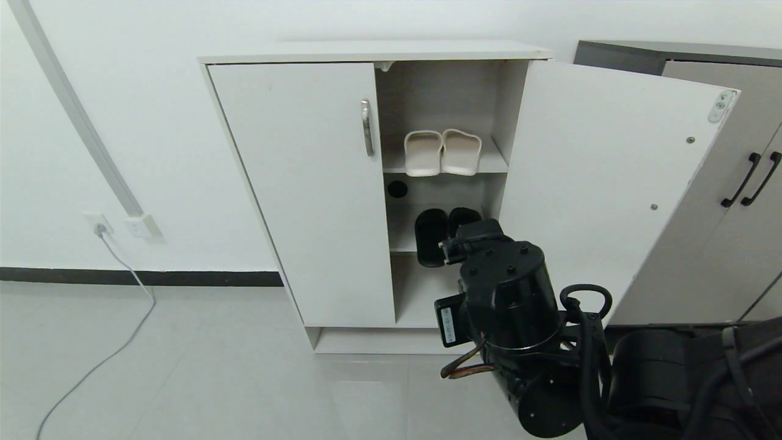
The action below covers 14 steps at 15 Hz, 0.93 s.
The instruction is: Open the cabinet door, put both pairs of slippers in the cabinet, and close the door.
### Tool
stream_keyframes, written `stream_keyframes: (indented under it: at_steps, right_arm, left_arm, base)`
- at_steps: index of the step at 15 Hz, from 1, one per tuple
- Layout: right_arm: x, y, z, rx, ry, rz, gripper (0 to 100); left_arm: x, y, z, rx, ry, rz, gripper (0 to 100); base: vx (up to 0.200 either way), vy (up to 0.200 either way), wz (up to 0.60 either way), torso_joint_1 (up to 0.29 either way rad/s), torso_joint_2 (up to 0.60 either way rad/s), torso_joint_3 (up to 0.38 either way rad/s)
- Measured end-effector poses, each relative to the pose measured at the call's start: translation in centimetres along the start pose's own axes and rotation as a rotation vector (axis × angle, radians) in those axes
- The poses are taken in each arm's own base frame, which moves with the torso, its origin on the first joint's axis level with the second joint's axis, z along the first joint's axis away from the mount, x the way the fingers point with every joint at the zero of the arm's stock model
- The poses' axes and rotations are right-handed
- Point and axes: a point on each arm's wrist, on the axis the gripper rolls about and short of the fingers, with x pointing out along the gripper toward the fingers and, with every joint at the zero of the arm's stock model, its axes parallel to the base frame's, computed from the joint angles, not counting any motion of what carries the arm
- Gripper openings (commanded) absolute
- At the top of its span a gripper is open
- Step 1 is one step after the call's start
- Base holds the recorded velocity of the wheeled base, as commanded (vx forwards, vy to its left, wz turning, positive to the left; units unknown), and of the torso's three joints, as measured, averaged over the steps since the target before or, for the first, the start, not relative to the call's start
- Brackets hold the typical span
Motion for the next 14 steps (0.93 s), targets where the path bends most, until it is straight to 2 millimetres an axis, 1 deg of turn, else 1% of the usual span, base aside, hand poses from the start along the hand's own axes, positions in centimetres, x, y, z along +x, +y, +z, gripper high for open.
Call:
stream_keyframes:
  at_steps: [3,10,14]
  right_arm:
    - [0.42,-0.23,-0.21,-0.005,0.006,-0.012,0]
    - [0.59,-0.26,-0.29,-0.009,0.009,-0.015,0]
    - [0.65,-0.33,-0.31,-0.011,0.011,-0.018,0]
  left_arm:
    - [0.00,0.00,0.00,0.000,0.000,0.000,0]
    - [0.00,0.00,0.00,0.000,0.000,0.000,0]
    - [0.01,0.00,-0.05,0.000,0.003,0.000,0]
  base:
    - [0.000,0.000,0.00,0.000,0.00,0.000]
    - [0.000,0.000,0.00,0.000,0.00,0.000]
    - [0.000,0.000,0.00,0.023,-0.21,-0.311]
